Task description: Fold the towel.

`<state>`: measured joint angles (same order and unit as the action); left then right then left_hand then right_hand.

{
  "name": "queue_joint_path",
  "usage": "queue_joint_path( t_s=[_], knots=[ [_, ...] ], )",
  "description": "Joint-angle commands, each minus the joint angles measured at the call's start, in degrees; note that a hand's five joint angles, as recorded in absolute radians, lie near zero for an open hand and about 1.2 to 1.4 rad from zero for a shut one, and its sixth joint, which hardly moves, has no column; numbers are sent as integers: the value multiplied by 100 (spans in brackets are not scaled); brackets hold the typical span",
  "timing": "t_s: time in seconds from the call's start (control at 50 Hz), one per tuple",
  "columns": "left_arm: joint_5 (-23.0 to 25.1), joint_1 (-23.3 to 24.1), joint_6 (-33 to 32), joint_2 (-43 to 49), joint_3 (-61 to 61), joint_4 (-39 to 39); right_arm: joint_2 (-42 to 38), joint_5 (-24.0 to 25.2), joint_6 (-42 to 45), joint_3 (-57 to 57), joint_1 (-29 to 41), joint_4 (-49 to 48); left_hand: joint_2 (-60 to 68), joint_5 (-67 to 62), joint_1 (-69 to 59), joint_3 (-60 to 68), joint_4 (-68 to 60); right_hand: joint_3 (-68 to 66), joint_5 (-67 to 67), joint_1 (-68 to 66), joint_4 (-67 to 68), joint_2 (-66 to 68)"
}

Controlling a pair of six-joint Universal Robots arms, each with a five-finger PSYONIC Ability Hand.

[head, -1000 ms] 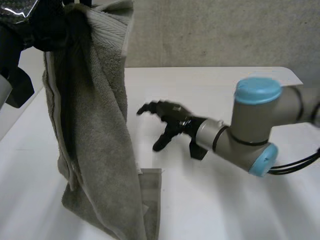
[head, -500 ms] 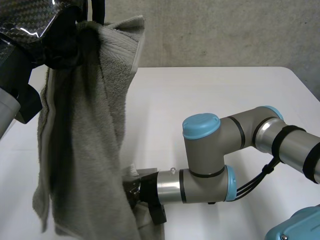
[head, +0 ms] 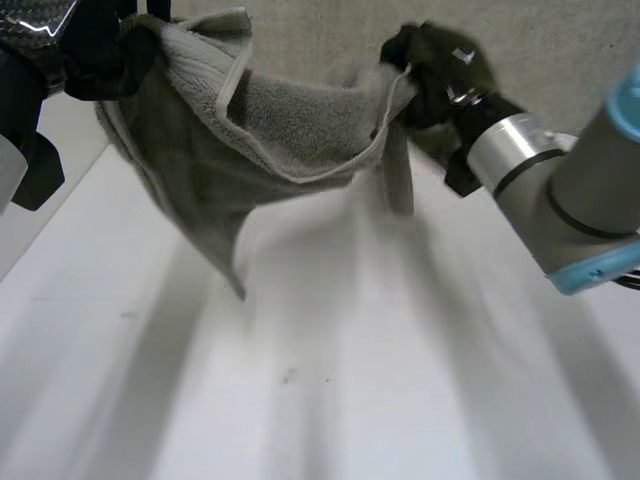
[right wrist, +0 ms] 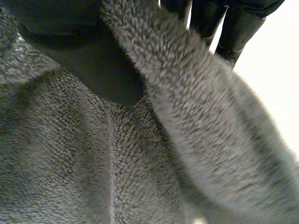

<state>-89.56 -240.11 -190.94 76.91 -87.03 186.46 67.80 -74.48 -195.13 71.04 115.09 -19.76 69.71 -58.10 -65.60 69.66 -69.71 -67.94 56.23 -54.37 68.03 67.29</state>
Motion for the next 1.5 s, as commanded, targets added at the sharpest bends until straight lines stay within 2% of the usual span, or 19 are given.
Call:
queue_joint_path(
  t_s=[0.02,0.12,0.16,0.28,0.32,0.34,0.38,0.44,0.54,0.6,0.76,0.8,0.92,1.0,1.08,1.24,1.36,1.46,1.5],
  knots=[
    [-141,-106,13,254,-297,470,840,-32,1056,1096,93,-256,1029,-1190,-1440,1034,-1029,-1206,1377,-2563,1197,1271],
    [-168,-484,75,641,-781,875,849,-23,1847,1439,110,377,1029,-1190,-1440,1034,-1029,-1206,1377,-2563,1197,1271],
    [-150,-650,275,1166,-1104,1146,770,-32,2407,1658,119,770,1029,-1190,-1440,1034,-1029,-1206,1377,-2563,1197,1271],
    [-132,-695,681,2109,-1396,1349,225,-93,3262,1940,348,1177,1029,-1190,-1440,1034,-1029,-943,1114,-2300,934,1008],
    [-159,-695,795,2712,-1440,1332,-195,-146,3805,1966,532,1456,1029,-1190,-1440,1034,-1029,1100,-929,-257,-1109,-1035],
    [-159,-695,795,2715,-1440,1332,-197,-146,3807,1966,532,1458,1029,-1190,-1440,1034,-1029,1109,-938,-248,-1118,-1044],
    [-150,-686,795,3109,-1492,1323,-346,-225,4035,1975,550,1642,1029,-1190,-1440,1034,-1029,2384,-2213,1027,-2393,-2319],
    [-150,-686,786,3216,-1536,1323,-346,-260,4027,1984,550,1669,1029,-1190,-1440,1034,-1029,2489,-2318,1132,-2498,-2424],
    [-141,-695,760,3208,-1642,1367,-180,-304,4009,1931,558,1722,1029,-1190,-1440,1034,-1029,3781,-3610,2424,-3790,-3716],
    [-141,-712,760,3163,-1642,1367,-100,-296,4001,1931,550,1730,1029,-1190,-1440,1034,-1029,3851,-3680,2494,-3860,-3786],
    [-115,-800,751,2768,-1677,1297,207,-234,3957,2063,-12,1985,-1121,960,711,-1117,1121,3851,-3680,2494,-3860,-3786],
    [-97,-783,734,2567,-1721,1279,303,-225,3896,2115,-100,2046,-2261,2100,1850,-2257,2261,3851,-3680,2494,-3860,-3786],
    [-18,-748,514,2082,-1914,1270,410,11,3544,2440,-522,2073,-3207,3046,2797,-3203,3207,3851,-3680,2494,-3860,-3786],
    [358,-695,-3,1618,-2142,1270,401,248,3447,2625,-732,2073,-4063,3902,3652,-4059,4063,3851,-3680,2494,-3860,-3786],
    [947,-695,-627,1301,-2388,1288,410,451,3281,2888,-1128,2056,-4182,4021,3772,-4178,4182,3885,-3714,2528,-3894,-3820],
    [1721,-748,-1199,1370,-2451,1270,410,601,3025,3196,-1620,1959,-4217,4056,3806,-4212,4217,3918,-3747,2562,-3928,-3853],
    [1907,-730,-1349,1652,-2380,1297,401,662,3007,3346,-1727,1748,-4217,4056,3806,-4212,4217,3851,-3680,2494,-3860,-3786],
    [1933,-730,-1754,2197,-2108,1261,339,671,2990,3381,-1718,1493,-4200,4039,3789,-4196,4200,3817,-3646,2461,-3827,-3752],
    [1942,-721,-2173,2468,-1968,1200,243,671,2937,3364,-1692,1388,-4183,4022,3772,-4179,4183,3817,-3646,2461,-3827,-3752]
  ],
)
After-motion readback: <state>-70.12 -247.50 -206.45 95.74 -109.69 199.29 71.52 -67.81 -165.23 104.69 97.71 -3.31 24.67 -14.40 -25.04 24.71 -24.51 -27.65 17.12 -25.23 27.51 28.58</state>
